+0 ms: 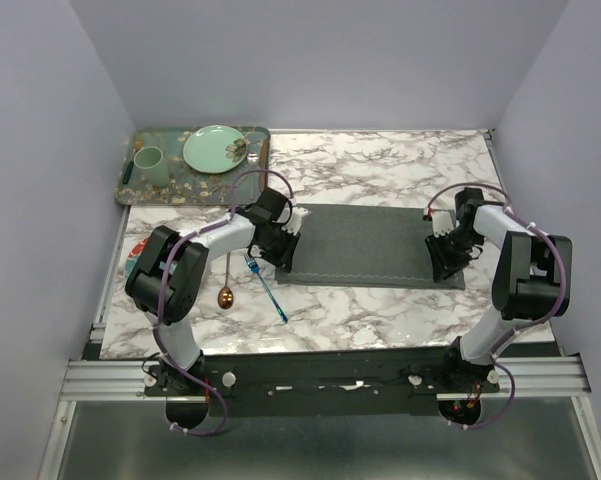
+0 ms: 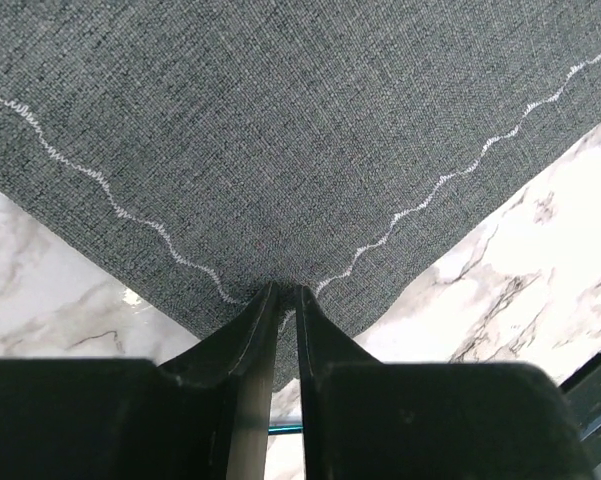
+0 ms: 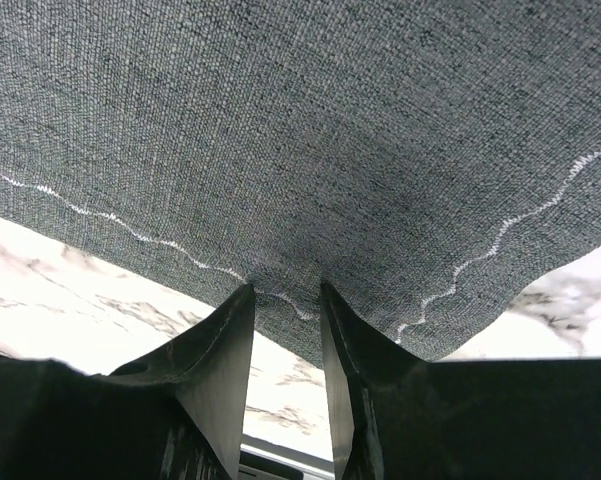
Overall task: Fold the napkin into a case and place the utensils inside
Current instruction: Move the rectangle-folded napkin to the center of the board, then smooth out the rectangle-folded napkin at the center of the board.
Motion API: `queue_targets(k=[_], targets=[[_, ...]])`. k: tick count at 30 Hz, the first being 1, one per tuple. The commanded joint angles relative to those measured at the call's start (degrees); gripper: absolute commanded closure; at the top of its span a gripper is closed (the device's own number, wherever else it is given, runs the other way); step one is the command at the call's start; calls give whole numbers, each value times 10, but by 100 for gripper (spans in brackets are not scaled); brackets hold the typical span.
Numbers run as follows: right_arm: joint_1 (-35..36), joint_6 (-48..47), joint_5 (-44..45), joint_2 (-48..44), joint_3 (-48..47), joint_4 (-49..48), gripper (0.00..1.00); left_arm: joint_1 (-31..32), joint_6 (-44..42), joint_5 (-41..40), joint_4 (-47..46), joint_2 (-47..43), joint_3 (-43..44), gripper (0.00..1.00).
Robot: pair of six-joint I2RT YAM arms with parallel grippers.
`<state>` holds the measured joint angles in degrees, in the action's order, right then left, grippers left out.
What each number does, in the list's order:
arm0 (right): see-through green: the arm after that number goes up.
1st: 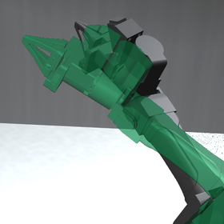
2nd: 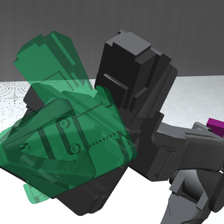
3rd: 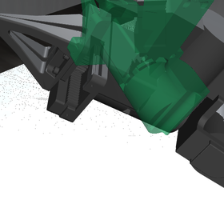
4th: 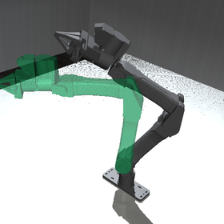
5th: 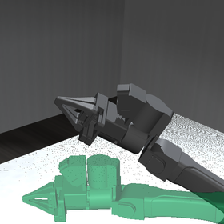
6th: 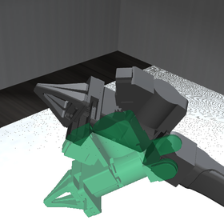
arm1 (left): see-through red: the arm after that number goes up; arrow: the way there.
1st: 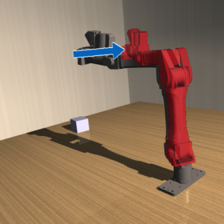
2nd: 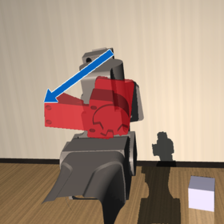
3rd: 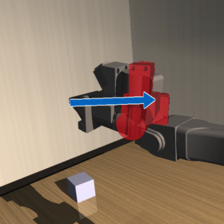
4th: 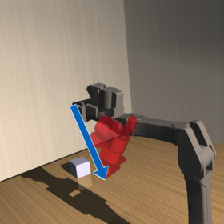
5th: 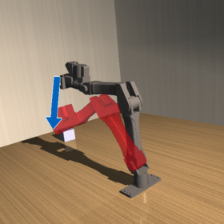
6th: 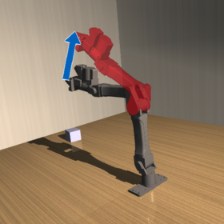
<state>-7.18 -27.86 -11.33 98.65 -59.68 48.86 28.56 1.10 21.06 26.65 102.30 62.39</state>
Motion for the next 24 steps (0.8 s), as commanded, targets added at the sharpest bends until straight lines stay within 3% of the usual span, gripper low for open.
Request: queue_targets(k=[1,5,9,18,24], targets=[[-3,-18,31,-14,20,-2,59,5,-35,-31,51,-11,-27,73],[-3,-11,-11,-23,-18,29,59,15,-55,-4,44,-48,-17,63],[-3,-11,-25,-43,-45,62,59,29,-51,-59,58,-78,-9,55],[-20,-35,41,-72,-16,60,58,16,-15,-94,88,-71,-42,56],[-64,-47,66,-28,-10,27,57,15,-14,-95,90,-60,-39,53]])
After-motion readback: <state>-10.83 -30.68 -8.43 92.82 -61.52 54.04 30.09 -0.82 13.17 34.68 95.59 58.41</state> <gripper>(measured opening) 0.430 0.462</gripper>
